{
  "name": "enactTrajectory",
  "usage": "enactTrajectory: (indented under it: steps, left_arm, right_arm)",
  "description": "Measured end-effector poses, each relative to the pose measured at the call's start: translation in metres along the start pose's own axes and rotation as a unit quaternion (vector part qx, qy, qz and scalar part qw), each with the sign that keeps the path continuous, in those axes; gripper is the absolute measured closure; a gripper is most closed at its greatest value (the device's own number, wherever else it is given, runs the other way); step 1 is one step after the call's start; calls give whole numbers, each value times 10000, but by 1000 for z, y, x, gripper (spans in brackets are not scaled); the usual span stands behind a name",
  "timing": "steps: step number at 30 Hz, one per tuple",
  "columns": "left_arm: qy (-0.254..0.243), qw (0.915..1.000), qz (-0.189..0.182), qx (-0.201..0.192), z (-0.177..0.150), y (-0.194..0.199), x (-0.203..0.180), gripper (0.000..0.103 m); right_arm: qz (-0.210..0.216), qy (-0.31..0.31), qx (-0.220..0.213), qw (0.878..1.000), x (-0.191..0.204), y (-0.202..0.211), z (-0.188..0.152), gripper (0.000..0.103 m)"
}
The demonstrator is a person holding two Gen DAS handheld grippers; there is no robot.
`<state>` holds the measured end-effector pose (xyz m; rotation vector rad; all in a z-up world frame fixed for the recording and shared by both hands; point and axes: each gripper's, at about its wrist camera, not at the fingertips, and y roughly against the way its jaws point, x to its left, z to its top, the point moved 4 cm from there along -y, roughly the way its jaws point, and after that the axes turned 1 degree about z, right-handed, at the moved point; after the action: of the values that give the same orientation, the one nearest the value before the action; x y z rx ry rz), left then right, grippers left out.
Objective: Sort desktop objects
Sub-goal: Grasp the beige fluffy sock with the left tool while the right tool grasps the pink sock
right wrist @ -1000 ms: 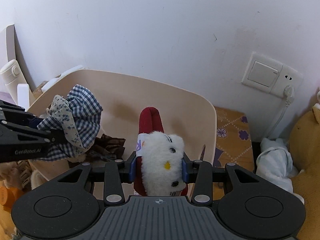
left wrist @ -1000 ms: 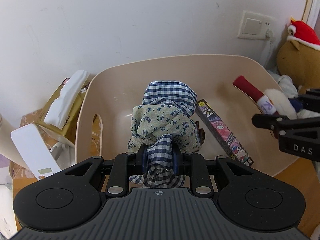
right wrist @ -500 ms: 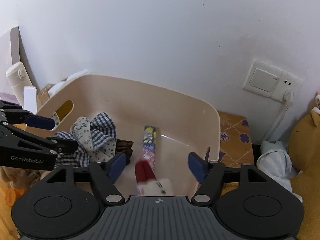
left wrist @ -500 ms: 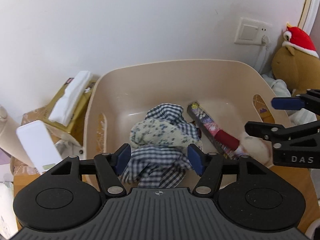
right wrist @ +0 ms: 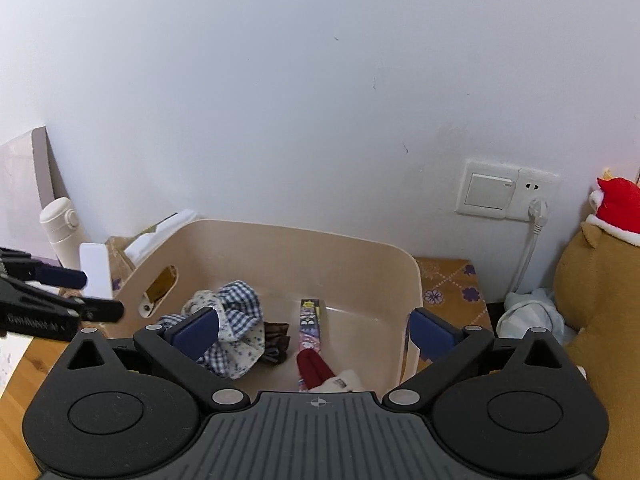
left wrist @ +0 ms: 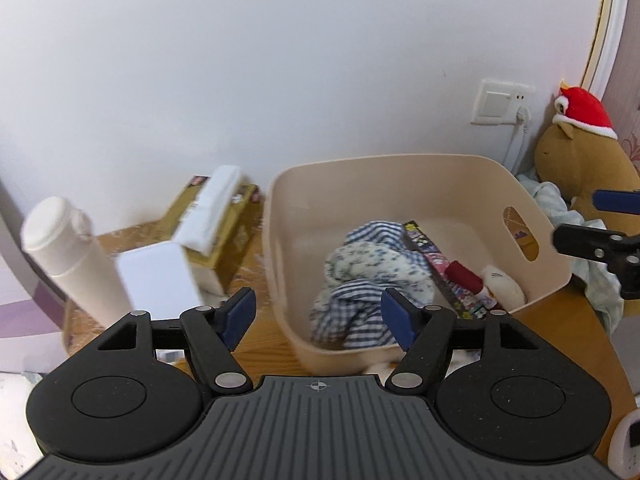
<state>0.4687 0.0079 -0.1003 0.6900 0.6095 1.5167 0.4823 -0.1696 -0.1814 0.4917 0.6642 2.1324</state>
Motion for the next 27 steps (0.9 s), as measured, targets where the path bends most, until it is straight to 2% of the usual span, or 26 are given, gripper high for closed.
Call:
enactTrajectory:
  steps: [8, 16, 23, 27]
  left_arm:
    - [-309, 9995, -102, -44, -20, 30, 37, 32]
    - [-621, 9974, -281, 246, -56, 32, 57, 32]
    - [-960, 9916, -684, 531, -83, 23, 62, 32]
    - [-1157, 9889, -657, 660, -93, 10, 61, 32]
  right_arm:
    - [-67, -136, -38, 9999, 20, 27, -18, 0]
    - [-61, -518, -15, 9986, 39, 47, -58, 0]
    - [71, -765, 258, 9967, 62, 47, -92, 0]
    - [15, -794, 638, 9948, 74, 36, -117, 0]
